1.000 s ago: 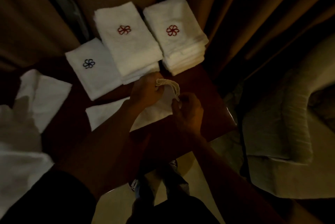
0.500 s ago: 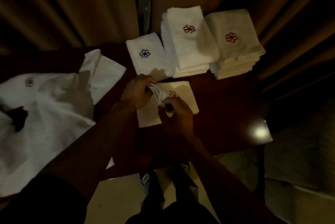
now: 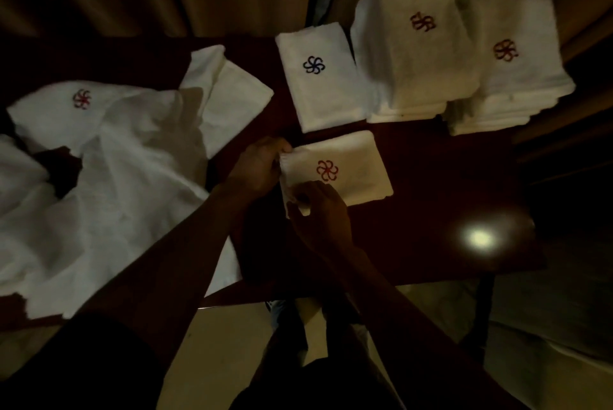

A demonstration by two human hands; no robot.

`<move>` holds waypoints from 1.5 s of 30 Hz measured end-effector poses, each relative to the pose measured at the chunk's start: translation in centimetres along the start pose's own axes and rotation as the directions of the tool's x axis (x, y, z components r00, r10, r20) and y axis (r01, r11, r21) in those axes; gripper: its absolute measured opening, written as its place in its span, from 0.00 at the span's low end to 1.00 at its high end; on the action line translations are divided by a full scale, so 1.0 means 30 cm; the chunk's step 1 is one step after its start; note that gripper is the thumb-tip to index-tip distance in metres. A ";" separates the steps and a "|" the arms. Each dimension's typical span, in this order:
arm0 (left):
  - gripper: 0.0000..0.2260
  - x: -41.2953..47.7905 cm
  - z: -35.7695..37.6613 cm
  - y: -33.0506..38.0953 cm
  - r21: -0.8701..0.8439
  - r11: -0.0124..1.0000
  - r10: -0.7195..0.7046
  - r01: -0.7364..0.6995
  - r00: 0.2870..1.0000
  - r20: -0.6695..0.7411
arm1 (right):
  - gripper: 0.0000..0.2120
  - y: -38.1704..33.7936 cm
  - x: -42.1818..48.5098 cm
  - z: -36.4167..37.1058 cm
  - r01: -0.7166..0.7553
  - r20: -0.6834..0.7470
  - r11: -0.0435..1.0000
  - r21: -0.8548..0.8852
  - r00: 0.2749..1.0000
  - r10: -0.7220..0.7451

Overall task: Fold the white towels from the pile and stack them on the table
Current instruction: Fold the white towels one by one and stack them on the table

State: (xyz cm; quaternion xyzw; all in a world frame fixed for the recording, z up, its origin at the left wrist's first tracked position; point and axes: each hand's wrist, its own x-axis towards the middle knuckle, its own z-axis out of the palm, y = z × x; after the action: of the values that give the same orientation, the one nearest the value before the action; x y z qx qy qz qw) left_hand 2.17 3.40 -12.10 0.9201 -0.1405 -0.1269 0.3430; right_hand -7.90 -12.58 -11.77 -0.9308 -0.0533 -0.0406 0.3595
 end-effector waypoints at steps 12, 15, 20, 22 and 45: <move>0.22 0.075 0.062 0.084 0.188 0.982 0.029 0.003 0.985 -0.169 | 0.37 0.082 0.101 -0.112 -0.393 -0.097 0.891 -0.225 0.919 0.381; 0.28 0.059 0.122 0.078 0.247 0.968 -0.053 0.043 0.998 0.033 | 0.56 0.137 0.079 -0.090 -0.512 0.122 0.783 -0.353 0.805 0.581; 0.30 0.041 0.157 0.045 0.325 0.942 -0.137 0.090 0.982 0.127 | 0.57 0.183 0.064 -0.050 -0.460 0.194 0.789 -0.408 0.800 0.567; 0.29 0.041 0.162 0.047 0.354 0.932 -0.134 0.078 0.981 0.137 | 0.57 0.201 0.072 -0.057 -0.433 0.225 0.795 -0.424 0.800 0.556; 0.38 -0.068 0.168 0.139 0.172 0.868 -0.496 0.465 0.826 0.269 | 0.26 0.119 -0.069 -0.079 -0.865 0.207 0.394 0.310 0.466 0.860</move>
State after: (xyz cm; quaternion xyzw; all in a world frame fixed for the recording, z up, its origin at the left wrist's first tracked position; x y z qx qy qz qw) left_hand -2.10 -1.93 -12.74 0.9107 0.0384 -0.3423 0.2281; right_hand -9.59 -16.94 -12.63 -0.7365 0.4266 0.1680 0.4975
